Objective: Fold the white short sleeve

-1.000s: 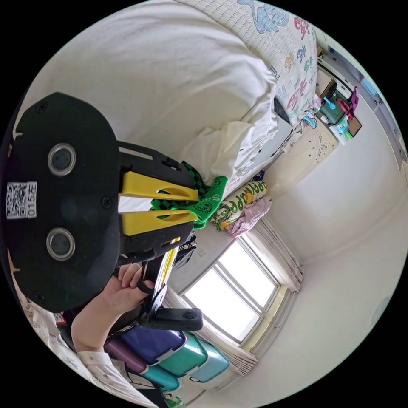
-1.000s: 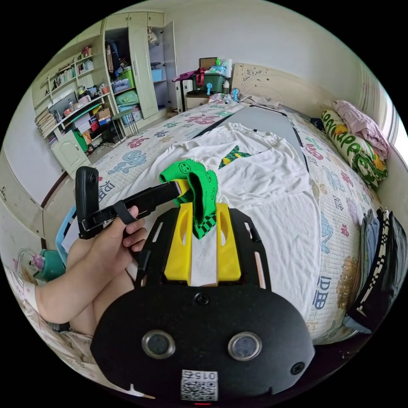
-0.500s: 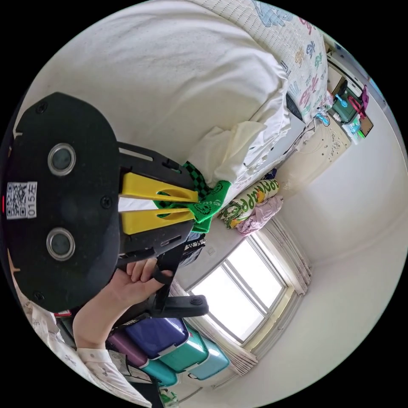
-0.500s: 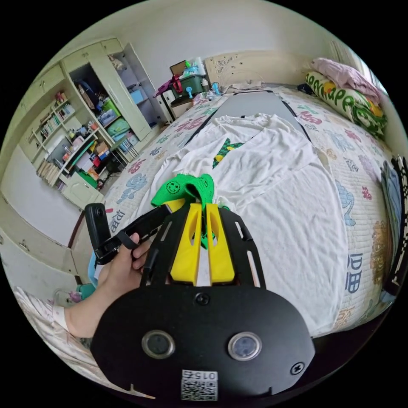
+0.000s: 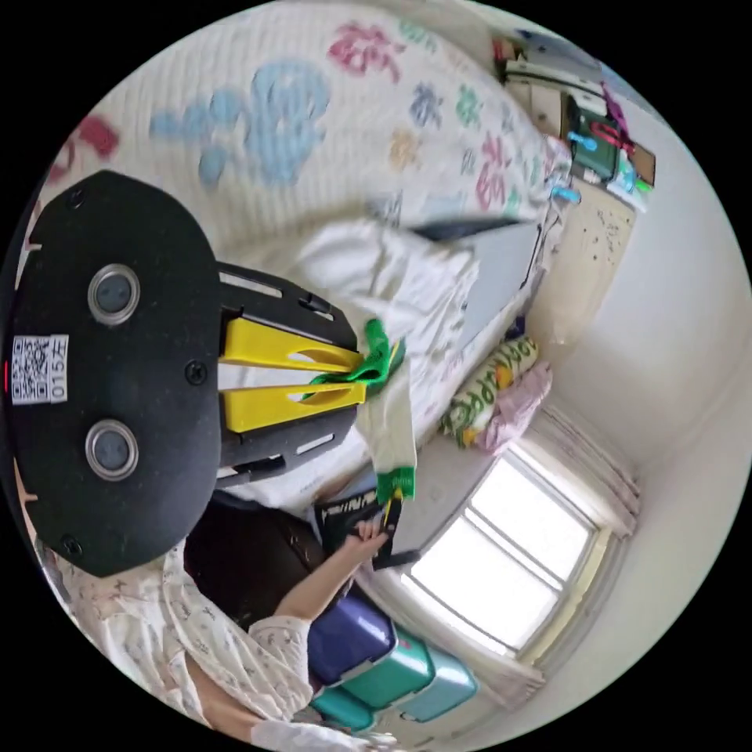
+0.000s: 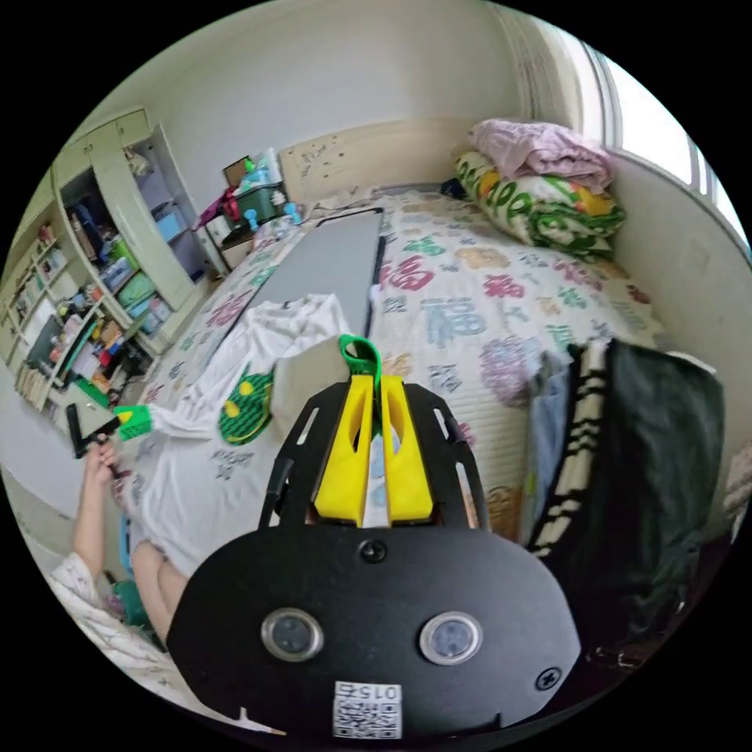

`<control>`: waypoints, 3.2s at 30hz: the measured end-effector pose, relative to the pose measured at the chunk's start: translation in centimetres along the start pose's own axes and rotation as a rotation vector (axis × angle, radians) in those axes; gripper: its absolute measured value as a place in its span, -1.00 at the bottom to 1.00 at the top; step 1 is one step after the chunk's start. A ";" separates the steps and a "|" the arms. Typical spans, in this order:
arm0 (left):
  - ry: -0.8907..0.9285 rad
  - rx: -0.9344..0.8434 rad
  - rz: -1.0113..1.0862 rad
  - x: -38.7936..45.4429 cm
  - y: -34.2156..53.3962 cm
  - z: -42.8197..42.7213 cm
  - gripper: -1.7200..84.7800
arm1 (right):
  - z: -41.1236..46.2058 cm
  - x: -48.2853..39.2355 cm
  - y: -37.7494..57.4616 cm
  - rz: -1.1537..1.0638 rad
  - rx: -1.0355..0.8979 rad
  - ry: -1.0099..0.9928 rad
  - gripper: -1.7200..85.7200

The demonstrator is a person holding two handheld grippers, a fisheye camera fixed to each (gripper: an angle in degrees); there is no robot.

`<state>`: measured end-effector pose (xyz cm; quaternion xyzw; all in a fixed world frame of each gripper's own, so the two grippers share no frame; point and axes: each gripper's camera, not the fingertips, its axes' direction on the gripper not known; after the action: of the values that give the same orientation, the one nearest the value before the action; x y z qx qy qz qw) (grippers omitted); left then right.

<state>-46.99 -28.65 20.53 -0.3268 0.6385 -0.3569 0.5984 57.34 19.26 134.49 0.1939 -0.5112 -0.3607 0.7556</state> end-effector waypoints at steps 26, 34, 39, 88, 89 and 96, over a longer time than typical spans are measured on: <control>-0.493 -0.153 0.129 -3.3 -23.8 19.3 -0.86 | 25.7 -19.1 -19.5 -0.213 -0.081 0.065 -0.98; -0.571 -0.281 0.113 -8.4 -28.2 28.8 -0.97 | 33.7 -24.9 -22.3 -0.291 -0.159 0.354 -0.98; -0.604 -0.337 0.134 -11.5 -30.1 31.6 -0.98 | 35.6 -25.9 -24.2 -0.322 -0.160 0.518 -0.98; -0.332 -0.080 -0.345 2.4 25.2 -1.0 -0.97 | -14.6 13.4 26.9 0.223 -0.094 -0.288 -0.94; -0.341 -0.088 -0.342 2.5 25.2 -0.7 -0.97 | -14.1 13.2 27.0 0.211 -0.105 -0.249 -0.95; -0.501 -0.206 -0.291 5.1 25.8 4.9 -0.97 | -8.4 7.4 27.6 -0.033 -0.193 0.065 -0.95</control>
<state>-42.19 -19.59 -4.19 -0.5516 0.4505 -0.2804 0.6436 76.22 31.42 154.08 0.1402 -0.4461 -0.4143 0.7808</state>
